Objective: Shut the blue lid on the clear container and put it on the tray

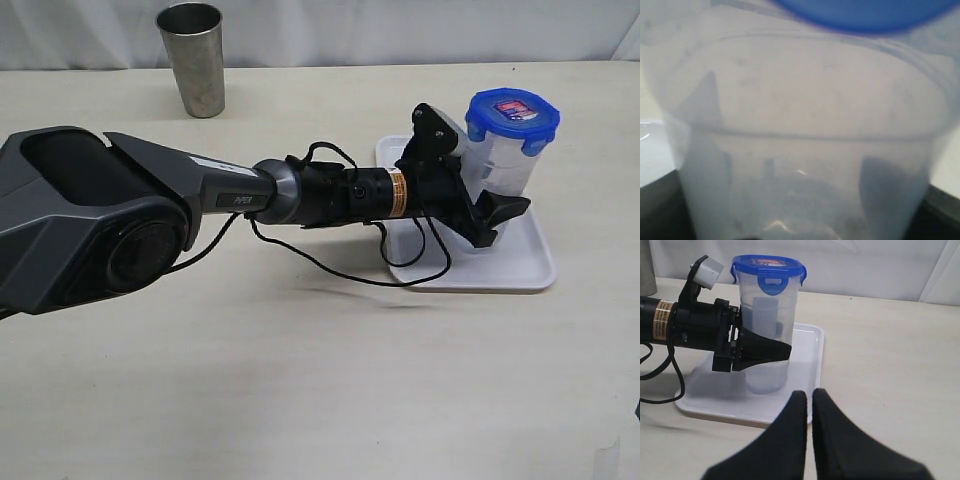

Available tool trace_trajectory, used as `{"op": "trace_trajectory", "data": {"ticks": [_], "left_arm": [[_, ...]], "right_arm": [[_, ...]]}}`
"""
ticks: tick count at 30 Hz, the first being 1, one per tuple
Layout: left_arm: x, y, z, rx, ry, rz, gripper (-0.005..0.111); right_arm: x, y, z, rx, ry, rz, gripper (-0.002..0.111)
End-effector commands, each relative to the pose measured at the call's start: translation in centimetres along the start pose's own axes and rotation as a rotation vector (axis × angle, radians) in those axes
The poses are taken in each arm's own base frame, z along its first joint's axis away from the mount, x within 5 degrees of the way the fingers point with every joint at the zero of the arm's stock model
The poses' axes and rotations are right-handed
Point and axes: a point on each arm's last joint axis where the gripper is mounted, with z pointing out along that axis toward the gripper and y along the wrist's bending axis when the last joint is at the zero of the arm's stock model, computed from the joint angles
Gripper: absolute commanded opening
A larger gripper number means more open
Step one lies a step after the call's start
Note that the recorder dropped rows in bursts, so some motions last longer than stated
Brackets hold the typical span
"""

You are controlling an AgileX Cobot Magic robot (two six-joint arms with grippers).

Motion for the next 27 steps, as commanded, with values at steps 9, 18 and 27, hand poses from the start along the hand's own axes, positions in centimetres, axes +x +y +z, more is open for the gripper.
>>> {"op": "trace_trajectory", "data": {"ticks": [9, 18, 27], "left_arm": [[-0.63, 0.74, -0.19, -0.036, 0.006, 0.004, 0.093], [-0.61, 0.83, -0.25, -0.036, 0.008, 0.009, 0.093], [-0.21, 0.90, -0.48, -0.001, 0.053, 0.080, 0.093]], "right_arm": [[-0.07, -0.01, -0.01, 0.004, -0.014, 0.000, 0.004], [-0.07, -0.01, -0.01, 0.004, -0.014, 0.000, 0.004], [-0.07, -0.01, -0.01, 0.004, -0.014, 0.000, 0.004]]}}
